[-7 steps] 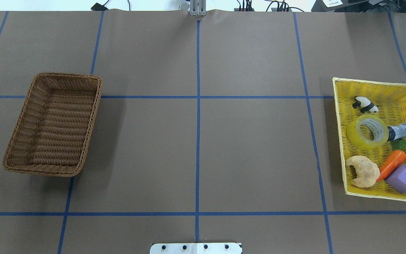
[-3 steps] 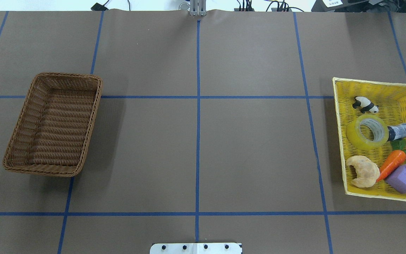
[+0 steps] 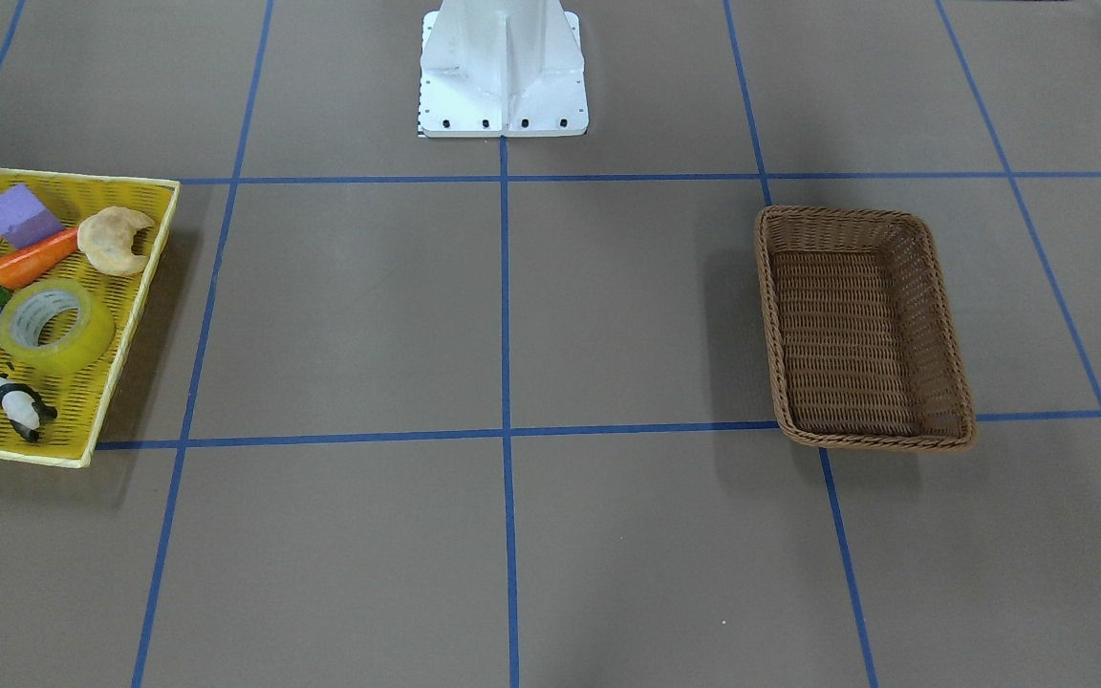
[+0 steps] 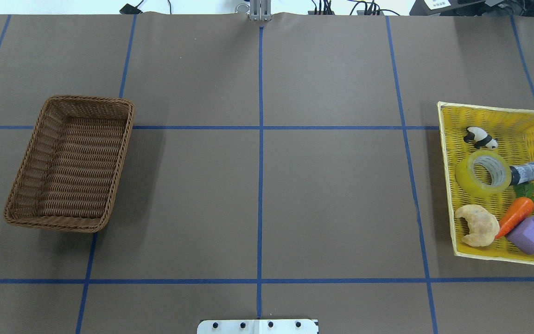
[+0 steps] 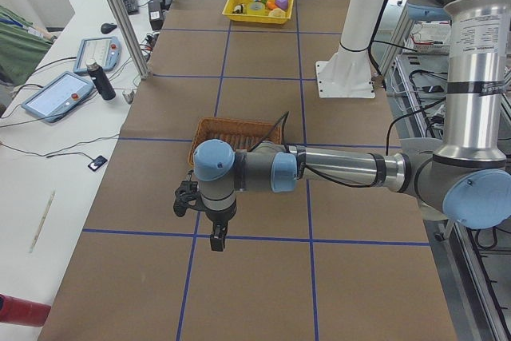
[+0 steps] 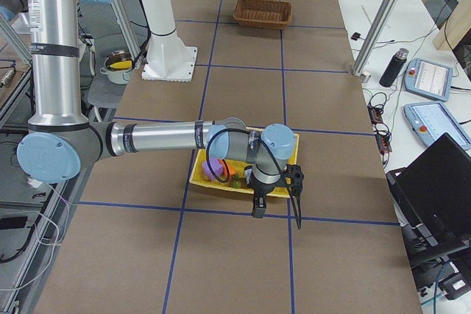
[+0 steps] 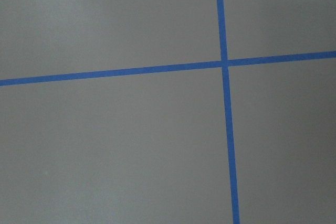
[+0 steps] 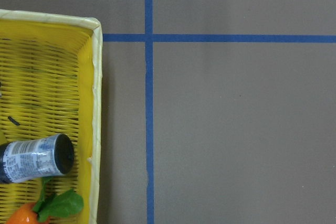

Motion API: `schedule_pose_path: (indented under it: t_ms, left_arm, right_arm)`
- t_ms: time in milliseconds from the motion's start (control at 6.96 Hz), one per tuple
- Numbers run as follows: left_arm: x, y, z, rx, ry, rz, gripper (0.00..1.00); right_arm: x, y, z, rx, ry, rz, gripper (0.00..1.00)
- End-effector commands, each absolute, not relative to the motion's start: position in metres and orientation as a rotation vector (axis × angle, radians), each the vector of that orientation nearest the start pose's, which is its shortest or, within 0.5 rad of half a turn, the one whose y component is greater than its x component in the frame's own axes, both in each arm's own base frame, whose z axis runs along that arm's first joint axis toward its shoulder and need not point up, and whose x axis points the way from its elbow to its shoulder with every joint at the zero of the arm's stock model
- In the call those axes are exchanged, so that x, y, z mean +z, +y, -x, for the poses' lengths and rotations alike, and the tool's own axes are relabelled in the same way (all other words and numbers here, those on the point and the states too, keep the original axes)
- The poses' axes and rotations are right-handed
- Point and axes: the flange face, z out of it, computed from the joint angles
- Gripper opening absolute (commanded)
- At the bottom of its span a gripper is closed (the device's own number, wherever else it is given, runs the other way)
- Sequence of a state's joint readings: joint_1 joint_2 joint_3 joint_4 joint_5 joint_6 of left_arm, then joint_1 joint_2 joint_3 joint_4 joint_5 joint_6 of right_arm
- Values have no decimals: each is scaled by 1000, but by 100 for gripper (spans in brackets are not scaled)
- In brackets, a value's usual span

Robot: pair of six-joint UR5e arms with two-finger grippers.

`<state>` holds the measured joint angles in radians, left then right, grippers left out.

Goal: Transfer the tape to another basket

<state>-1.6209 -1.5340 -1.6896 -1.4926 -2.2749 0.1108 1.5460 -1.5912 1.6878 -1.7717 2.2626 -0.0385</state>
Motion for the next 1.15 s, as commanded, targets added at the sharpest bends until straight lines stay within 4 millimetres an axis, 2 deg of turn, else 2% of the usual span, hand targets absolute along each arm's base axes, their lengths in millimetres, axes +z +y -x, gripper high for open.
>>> schedule_pose_path:
  t_ms: [0, 287, 575, 719, 862, 1006]
  left_arm:
    - [630, -471, 93, 59, 700, -62, 98]
    - [630, -471, 92, 62, 699, -60, 98]
    - [624, -476, 89, 71, 699, -70, 98]
    - [617, -479, 90, 73, 698, -83, 98]
    - [617, -478, 89, 67, 702, -82, 98]
    - [614, -478, 88, 75, 713, -94, 98]
  right_arm:
    - [633, -475, -61, -22, -692, 87, 100]
    - [623, -476, -61, -26, -692, 67, 100]
    - [600, -481, -60, -42, -695, 22, 100]
    - [577, -502, -53, -73, -692, -25, 100]
    - [543, -528, -46, -102, -706, -84, 100]
    - [541, -531, -33, -120, -752, -78, 100]
